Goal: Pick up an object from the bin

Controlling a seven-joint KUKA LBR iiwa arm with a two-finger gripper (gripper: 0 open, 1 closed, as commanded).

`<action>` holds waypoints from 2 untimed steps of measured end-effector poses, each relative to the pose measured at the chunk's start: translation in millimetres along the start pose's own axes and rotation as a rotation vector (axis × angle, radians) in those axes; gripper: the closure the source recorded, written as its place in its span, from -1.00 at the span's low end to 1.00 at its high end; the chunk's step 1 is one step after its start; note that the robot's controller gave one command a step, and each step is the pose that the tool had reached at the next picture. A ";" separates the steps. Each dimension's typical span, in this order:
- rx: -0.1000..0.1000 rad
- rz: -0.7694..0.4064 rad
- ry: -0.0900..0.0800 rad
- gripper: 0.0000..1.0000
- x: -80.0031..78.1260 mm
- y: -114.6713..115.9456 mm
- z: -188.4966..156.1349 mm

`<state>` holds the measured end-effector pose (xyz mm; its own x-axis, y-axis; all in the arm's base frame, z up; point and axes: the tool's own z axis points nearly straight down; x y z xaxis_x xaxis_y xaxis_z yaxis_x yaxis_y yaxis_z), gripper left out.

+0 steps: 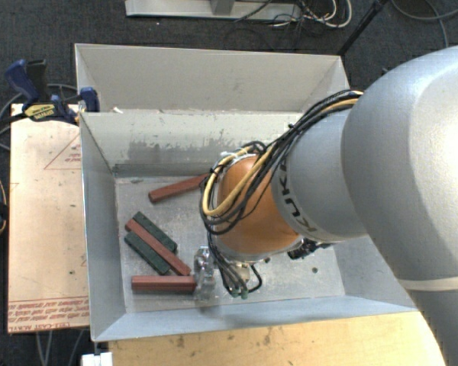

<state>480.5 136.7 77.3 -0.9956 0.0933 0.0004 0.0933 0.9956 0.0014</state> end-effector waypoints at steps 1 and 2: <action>0.000 0.000 0.000 1.00 0.0 0.0 0.0; 0.000 0.000 0.000 1.00 -0.1 -0.1 0.0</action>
Offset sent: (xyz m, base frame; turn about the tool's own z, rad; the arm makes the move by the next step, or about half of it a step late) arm 0.0000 0.0000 0.0000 0.0000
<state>480.5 136.6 77.3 -0.9956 0.0936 0.0002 0.0936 0.9956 0.0017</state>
